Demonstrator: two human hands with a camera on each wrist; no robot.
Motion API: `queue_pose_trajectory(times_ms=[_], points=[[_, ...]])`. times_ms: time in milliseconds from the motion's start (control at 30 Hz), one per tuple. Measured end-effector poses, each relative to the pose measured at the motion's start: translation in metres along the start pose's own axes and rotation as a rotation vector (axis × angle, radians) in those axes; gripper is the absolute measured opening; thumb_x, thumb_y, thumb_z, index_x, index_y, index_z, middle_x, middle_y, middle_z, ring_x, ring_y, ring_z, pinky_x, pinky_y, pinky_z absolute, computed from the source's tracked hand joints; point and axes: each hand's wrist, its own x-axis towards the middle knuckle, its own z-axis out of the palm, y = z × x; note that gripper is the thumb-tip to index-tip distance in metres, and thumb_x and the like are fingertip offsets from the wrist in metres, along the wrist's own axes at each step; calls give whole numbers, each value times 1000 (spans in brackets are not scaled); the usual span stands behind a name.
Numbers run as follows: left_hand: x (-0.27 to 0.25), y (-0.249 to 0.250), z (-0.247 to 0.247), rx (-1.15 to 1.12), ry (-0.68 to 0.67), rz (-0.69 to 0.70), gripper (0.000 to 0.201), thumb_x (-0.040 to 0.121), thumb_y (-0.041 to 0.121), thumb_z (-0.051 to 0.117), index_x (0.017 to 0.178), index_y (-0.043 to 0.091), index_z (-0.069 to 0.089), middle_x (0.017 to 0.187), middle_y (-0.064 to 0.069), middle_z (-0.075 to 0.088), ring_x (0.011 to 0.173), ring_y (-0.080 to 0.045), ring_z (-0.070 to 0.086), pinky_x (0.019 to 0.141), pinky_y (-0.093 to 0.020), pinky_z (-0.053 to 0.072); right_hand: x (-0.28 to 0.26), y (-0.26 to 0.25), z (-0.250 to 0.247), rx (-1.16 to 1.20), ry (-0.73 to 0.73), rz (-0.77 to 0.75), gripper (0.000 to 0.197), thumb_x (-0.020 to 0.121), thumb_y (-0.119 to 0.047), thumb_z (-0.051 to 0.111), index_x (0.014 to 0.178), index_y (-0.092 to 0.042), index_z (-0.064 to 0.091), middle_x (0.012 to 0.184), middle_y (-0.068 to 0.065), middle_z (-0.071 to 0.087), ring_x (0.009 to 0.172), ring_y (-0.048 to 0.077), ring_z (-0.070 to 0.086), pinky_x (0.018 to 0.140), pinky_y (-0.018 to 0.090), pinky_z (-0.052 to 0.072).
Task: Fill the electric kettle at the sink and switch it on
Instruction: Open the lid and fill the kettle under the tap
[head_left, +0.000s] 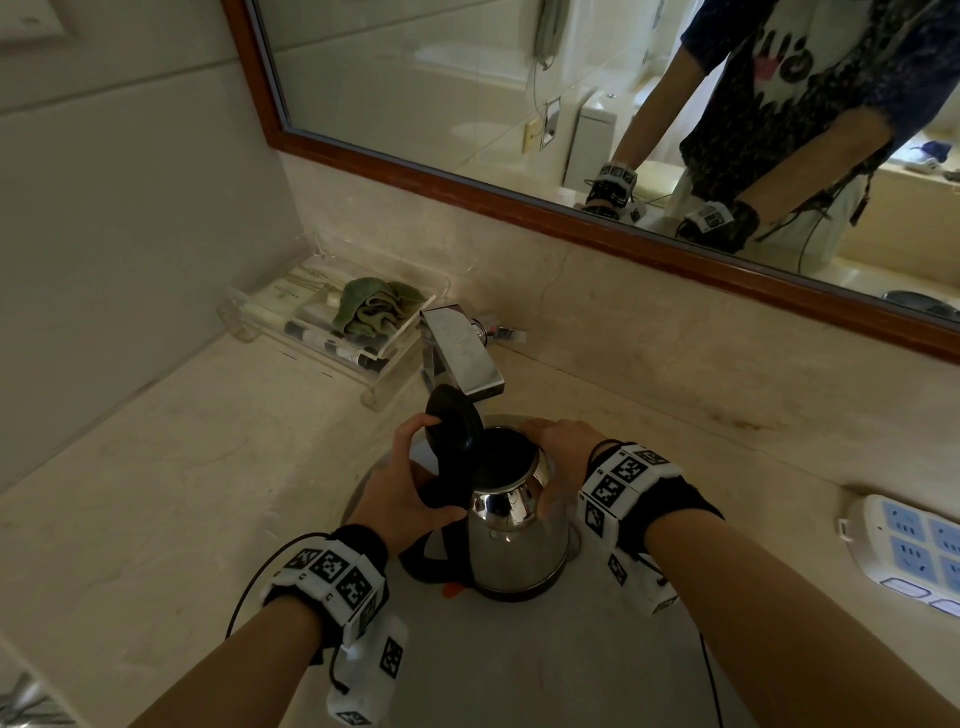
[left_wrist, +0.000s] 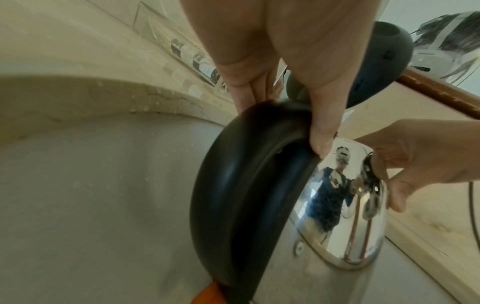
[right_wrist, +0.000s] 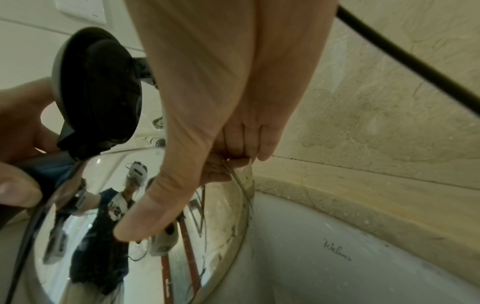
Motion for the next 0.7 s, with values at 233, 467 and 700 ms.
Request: queue_pose_trajectory(times_ms=[233,467,700], points=[[-1,2,-1,3,-3,8,91,63,6,78,122,38,16,75,9,54,71,-4,55,63,-9,41,-2,-1,-2,9,-8,-3,103,56,-30,87,144,-20,33,140,5,51,126,27,51,101,36,47],[-1,2,-1,8,-3,20,84,63,3,78,113,40,22,72,7,54,67,-3,56,56,-4,45,-4,-3,-4,18,-16,-1,99,59,-27,86,143,-19,34,139,6,52,125,26,51,101,35,45],[-1,2,0,0,-5,-6,86,63,4,78,112,45,22,72,6,54,65,-6,58,54,-5,47,-4,-3,-2,13,-7,10,103,56,-30,87,143,-23,33,141,5,50,127,27,50,103,40,46]])
